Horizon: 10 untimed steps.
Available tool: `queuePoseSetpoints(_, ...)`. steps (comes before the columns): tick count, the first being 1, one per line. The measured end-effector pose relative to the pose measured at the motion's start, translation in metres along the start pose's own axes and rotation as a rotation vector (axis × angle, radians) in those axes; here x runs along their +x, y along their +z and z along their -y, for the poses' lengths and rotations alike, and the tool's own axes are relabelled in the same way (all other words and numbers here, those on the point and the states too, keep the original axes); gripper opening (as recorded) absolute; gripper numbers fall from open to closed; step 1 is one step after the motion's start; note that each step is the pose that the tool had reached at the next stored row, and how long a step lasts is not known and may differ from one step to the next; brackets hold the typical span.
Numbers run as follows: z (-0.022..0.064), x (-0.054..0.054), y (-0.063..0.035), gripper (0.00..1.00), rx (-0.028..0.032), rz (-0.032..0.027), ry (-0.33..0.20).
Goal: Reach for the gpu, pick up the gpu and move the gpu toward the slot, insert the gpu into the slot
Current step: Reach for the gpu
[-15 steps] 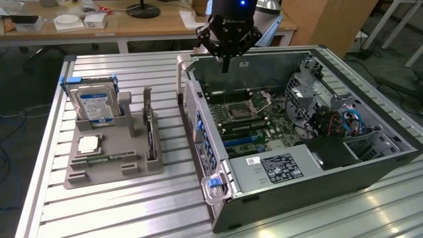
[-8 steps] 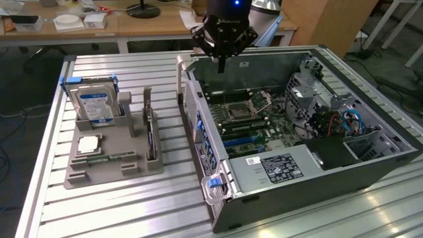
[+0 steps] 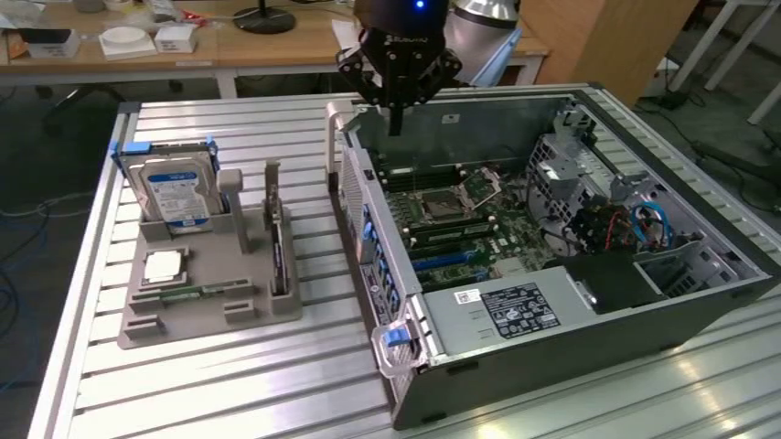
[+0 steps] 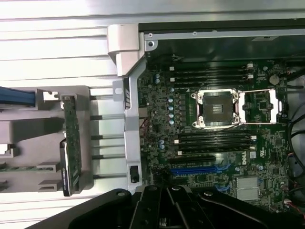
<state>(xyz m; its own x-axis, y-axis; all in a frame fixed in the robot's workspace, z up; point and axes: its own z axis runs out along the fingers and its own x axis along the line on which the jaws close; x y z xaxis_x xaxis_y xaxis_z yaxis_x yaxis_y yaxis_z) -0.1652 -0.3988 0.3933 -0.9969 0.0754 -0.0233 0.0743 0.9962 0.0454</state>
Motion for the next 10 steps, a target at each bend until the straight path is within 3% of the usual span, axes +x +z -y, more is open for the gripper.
queuePoseSetpoints(10,0.0014,0.019,-0.0005,0.1,0.0,0.0,0.0)
